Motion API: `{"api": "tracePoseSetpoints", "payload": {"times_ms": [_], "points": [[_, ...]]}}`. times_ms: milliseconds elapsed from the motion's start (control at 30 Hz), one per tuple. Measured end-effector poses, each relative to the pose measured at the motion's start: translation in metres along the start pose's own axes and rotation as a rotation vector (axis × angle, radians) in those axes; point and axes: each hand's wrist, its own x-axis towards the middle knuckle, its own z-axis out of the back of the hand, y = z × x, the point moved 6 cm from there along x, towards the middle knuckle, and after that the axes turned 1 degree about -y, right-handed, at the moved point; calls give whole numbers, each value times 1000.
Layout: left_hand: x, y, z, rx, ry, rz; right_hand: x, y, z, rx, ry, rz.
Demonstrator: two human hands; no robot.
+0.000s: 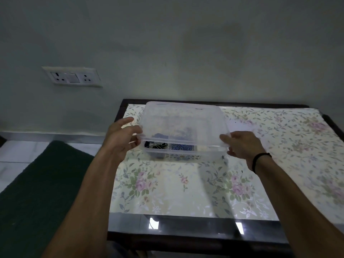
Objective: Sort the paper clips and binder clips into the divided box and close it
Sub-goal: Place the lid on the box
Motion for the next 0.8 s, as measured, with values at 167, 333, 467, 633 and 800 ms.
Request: {"api": "tracePoseSetpoints", "payload": {"times_ms": [167, 333, 467, 633, 800], "points": [[6, 6, 7, 356, -92, -132, 2, 5, -2, -307, -59, 142], [8, 9, 6, 493, -111, -167, 8, 8, -4, -591, -117, 245], [9, 8, 5, 618, -121, -237, 8, 12, -3, -659, -152, 252], [8, 6, 2, 809, -136, -310, 7, 8, -6, -757, -107, 224], [9, 5, 0, 955, -196, -349, 8, 8, -8, -767, -137, 237]]}}
